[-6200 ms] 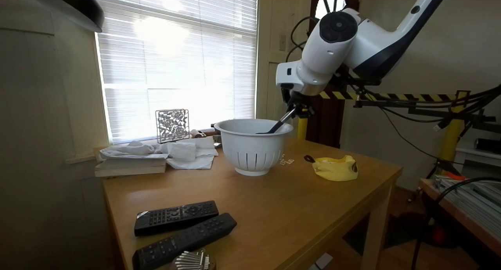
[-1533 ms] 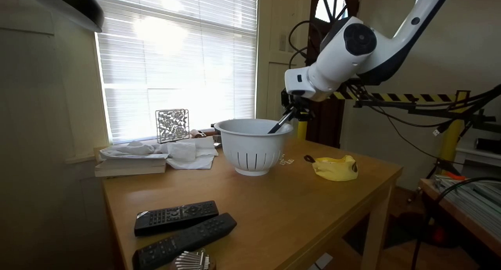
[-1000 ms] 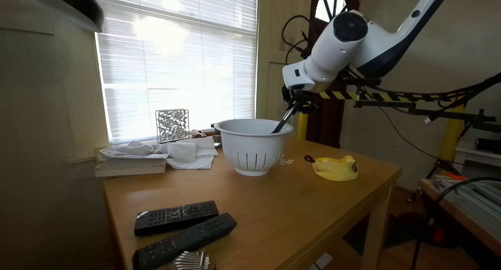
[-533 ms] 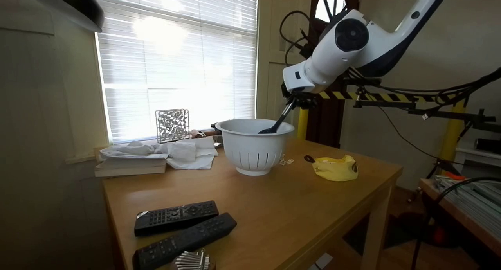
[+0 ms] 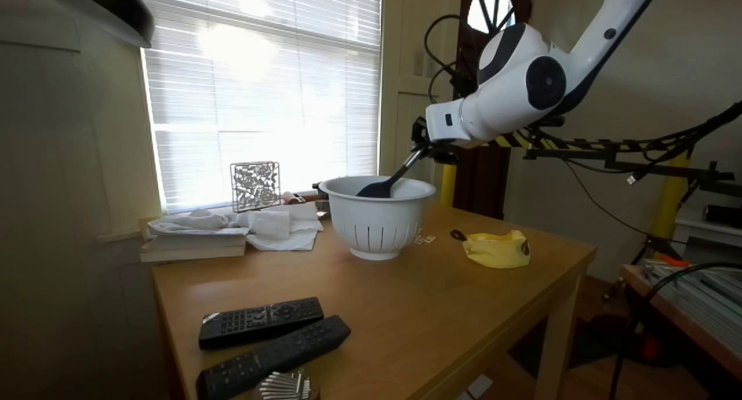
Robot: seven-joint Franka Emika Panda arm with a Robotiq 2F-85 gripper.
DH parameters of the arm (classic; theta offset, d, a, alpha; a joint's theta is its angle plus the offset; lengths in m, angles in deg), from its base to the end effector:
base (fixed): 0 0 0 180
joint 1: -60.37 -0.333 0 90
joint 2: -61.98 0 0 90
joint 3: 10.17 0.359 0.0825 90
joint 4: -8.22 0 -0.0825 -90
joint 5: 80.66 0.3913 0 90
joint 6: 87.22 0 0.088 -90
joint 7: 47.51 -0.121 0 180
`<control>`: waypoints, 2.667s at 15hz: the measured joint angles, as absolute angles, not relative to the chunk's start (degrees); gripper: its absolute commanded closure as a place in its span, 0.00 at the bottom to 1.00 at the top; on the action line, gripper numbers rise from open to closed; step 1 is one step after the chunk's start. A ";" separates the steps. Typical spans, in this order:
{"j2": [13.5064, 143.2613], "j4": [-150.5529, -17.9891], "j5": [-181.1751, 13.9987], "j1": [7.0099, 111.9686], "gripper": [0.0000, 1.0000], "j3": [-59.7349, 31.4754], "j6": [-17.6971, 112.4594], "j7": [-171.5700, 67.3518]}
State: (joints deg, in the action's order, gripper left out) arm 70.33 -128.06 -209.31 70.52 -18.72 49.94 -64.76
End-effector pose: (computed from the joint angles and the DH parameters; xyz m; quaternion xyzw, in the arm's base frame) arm 0.4906 -0.1808 0.2913 0.6206 0.5334 -0.0422 0.5732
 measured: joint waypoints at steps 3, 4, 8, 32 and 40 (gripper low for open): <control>71.07 -128.56 -211.34 70.52 0.94 -18.24 49.55 -70.74; 71.24 -128.88 -210.92 70.54 0.94 -18.17 49.63 -71.27; 71.41 -130.27 -204.63 70.83 0.94 -18.20 51.83 -70.37; 66.50 -129.06 -194.59 71.24 0.94 -19.72 53.86 -48.28; 67.13 -130.56 -209.02 70.83 0.94 -18.52 54.09 -67.51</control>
State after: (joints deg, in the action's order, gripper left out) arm 67.13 -130.56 -209.02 70.83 -18.52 54.09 -67.51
